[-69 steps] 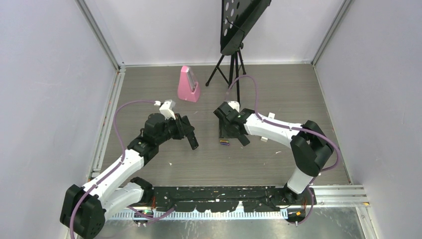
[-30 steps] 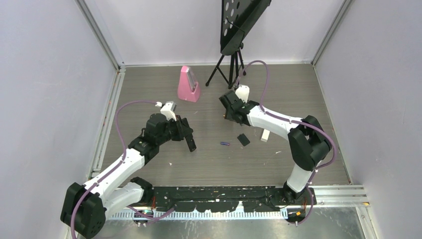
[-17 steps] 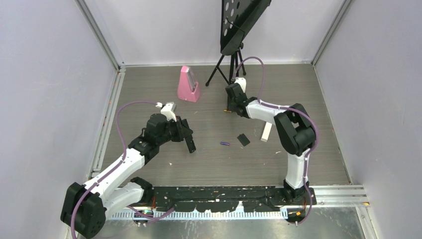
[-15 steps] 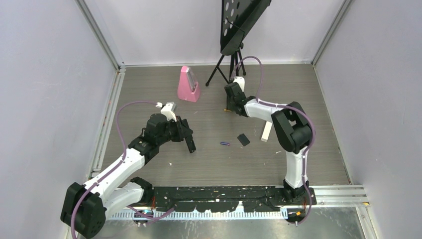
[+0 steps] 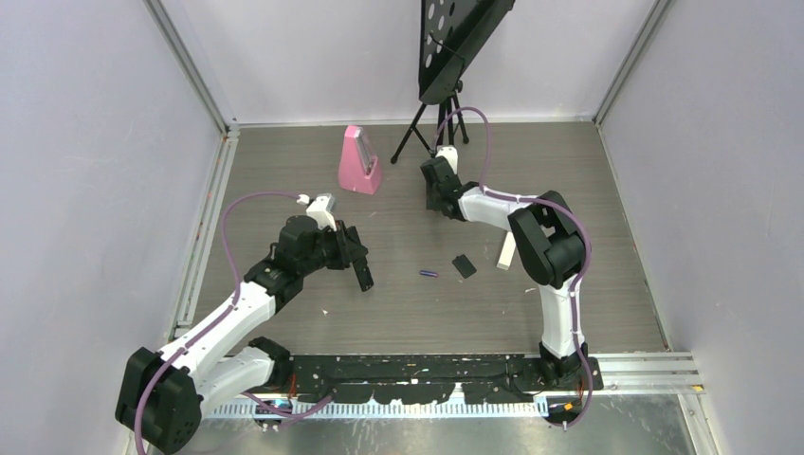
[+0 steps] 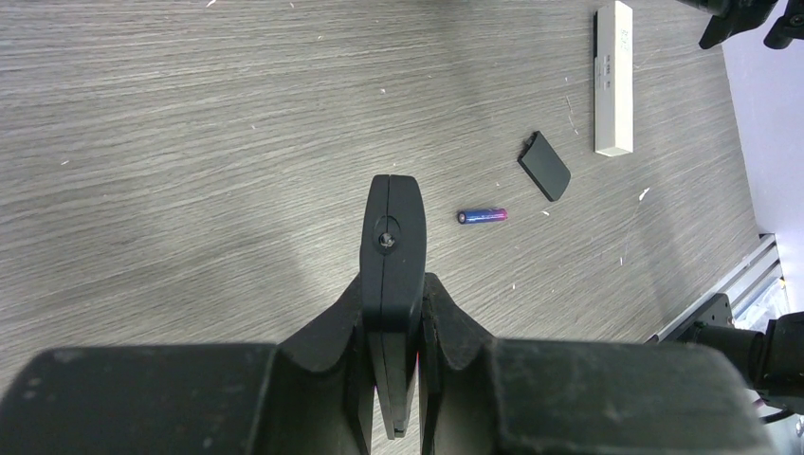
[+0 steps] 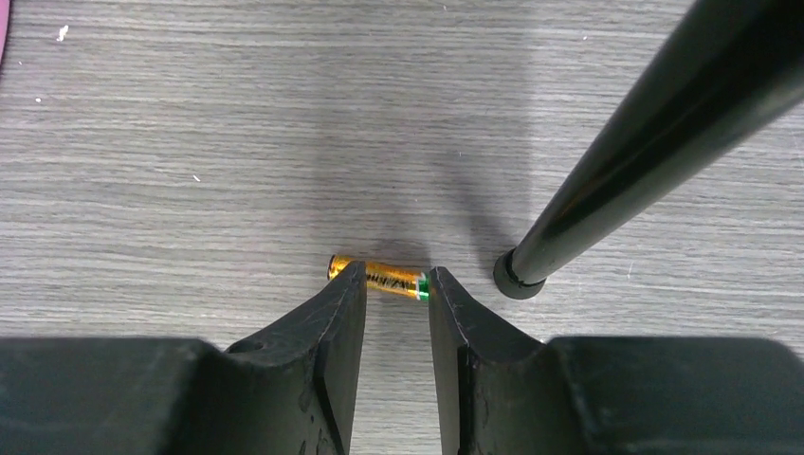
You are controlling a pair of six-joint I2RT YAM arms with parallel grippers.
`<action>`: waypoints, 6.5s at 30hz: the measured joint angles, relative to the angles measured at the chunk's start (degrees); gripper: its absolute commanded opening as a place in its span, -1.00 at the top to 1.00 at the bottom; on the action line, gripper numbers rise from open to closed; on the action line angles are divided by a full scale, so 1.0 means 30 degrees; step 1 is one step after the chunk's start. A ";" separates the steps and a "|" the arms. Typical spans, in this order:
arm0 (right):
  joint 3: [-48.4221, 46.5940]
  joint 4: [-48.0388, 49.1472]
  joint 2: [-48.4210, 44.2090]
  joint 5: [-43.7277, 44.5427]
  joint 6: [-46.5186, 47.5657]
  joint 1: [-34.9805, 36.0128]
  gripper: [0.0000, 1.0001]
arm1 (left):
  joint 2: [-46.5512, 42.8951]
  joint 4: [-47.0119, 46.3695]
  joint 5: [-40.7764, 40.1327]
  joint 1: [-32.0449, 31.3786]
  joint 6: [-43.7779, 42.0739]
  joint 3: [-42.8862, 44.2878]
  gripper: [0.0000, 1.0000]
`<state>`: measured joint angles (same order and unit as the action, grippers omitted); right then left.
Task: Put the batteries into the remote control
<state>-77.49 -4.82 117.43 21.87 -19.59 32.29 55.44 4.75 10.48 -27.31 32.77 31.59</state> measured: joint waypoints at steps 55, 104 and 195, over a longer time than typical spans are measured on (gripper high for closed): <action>-0.5544 -0.5676 0.2157 -0.2594 0.8291 -0.0044 0.15 | -0.0182 0.1100 0.0066 0.0000 -0.0095 0.0430 1.00; -0.1071 -0.9129 -0.0780 0.0262 0.0590 0.0219 -0.10 | -0.0342 -0.0510 0.3541 0.0000 -0.0488 0.0430 1.00; 0.8961 0.1421 -1.8469 -0.2186 -0.1559 0.8947 0.99 | 0.2477 -0.9777 0.7679 0.0270 1.0280 0.1719 1.00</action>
<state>-50.61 -0.56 62.02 15.31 -24.27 59.13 62.87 -24.58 33.52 -26.50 63.61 36.75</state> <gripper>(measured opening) 0.070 0.174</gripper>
